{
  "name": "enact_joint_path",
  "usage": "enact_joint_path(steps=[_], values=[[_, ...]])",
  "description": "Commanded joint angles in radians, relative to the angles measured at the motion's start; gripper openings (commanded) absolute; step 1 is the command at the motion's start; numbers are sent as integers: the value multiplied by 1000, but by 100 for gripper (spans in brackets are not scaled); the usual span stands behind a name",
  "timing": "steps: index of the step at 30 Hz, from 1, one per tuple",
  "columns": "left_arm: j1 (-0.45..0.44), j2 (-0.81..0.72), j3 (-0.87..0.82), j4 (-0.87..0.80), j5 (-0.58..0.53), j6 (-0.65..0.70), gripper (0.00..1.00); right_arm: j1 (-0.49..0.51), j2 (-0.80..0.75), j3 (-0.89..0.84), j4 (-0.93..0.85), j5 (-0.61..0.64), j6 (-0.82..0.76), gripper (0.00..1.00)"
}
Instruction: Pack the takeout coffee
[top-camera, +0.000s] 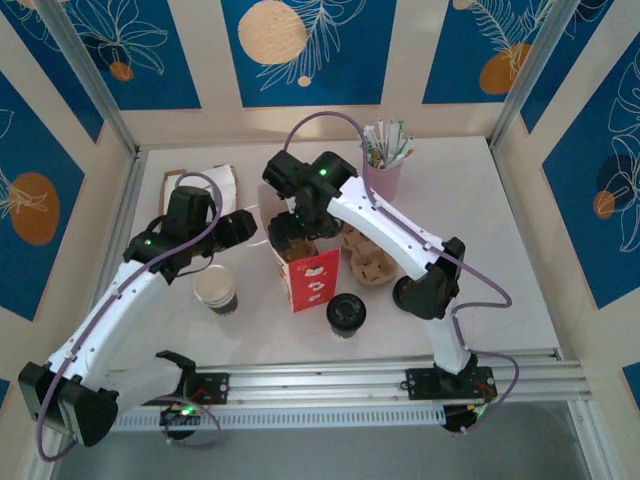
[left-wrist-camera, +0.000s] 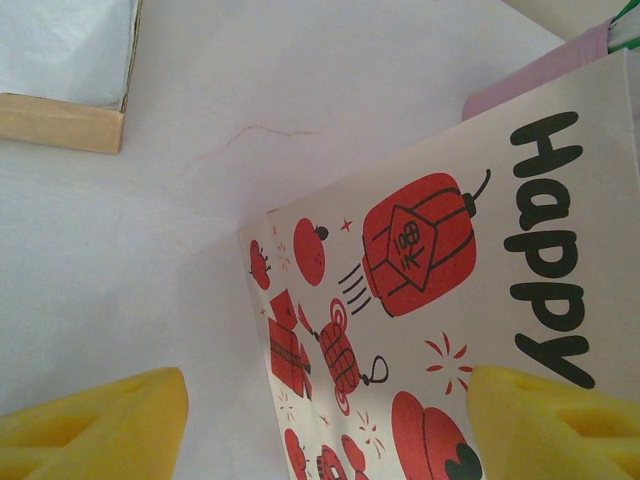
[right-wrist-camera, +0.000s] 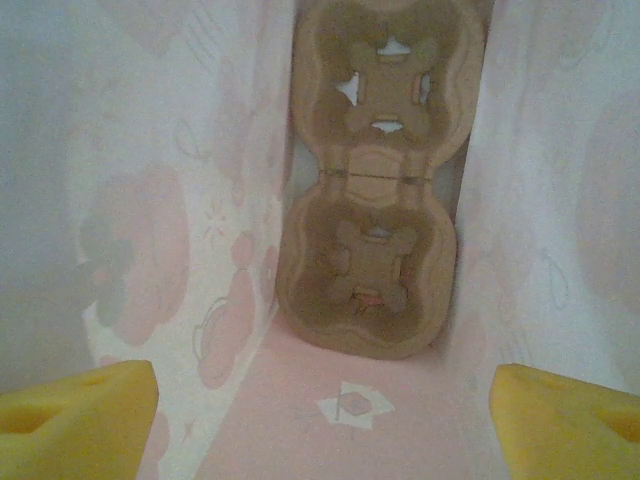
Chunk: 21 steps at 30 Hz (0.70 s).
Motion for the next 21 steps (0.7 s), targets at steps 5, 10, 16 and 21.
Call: enact_joint_path(steps=[5,10,16,21], values=[[16,2,39,3,5,-9,75,8,-69,25,31,-24,-17,87],[16,0,50,1,11,-6,78,10,-118,-2,78,-31,-23,87],[16,-8,77,-2,32,-5,88,12,-192,-65,146,-27,-26,87],[16,-29,104,-9,42,-7,100,10,-266,-131,218,-23,-32,87]])
